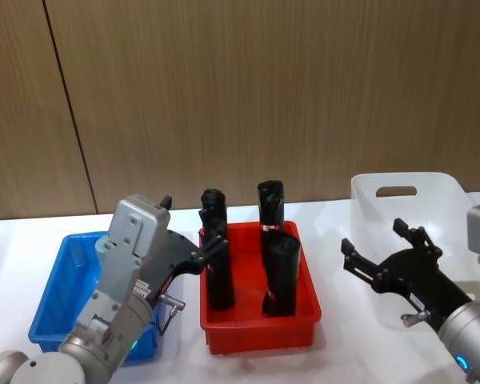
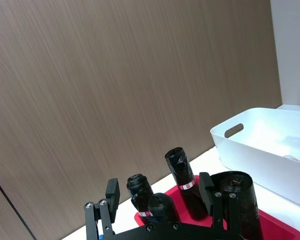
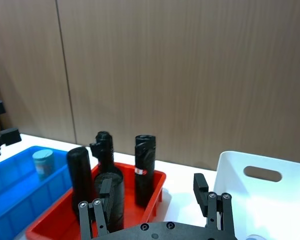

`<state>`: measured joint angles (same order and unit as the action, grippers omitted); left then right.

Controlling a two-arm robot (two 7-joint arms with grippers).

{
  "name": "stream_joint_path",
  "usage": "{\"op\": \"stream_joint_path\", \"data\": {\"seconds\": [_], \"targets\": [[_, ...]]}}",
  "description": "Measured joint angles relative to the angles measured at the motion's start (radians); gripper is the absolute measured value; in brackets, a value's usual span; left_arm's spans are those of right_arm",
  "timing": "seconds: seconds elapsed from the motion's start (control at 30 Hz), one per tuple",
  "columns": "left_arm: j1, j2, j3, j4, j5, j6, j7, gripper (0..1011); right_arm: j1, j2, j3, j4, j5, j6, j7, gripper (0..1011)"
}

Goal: Pick the cotton swabs from the blue box and place them into the white box.

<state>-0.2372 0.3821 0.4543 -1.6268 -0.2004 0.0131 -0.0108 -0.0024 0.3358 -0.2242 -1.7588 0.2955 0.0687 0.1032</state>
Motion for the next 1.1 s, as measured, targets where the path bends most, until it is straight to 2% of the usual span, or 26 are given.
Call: {"op": "stream_joint_path", "data": {"seconds": [0.27,0.57,0.73,1.1], "targets": [[0.0,0.0,0.0,0.0,0.0,0.0,0.0,1004,0.024,-0.001,-0.001,0.017,0.008,0.048,0.072,1002],[0.0,0.0,0.0,0.001,0.0,0.001,0.0,1004,0.083,-0.021,-0.011,0.081,0.006,0.114,0.161,1002],[0.0,0.0,0.0,0.001,0.0,0.001,0.0,1004,0.115,-0.034,-0.018,0.122,-0.002,0.136,0.2,1002],[0.0,0.0,0.0,0.001,0.0,0.001,0.0,1004,0.195,-0.074,-0.044,0.231,-0.052,0.166,0.283,1002]]}}
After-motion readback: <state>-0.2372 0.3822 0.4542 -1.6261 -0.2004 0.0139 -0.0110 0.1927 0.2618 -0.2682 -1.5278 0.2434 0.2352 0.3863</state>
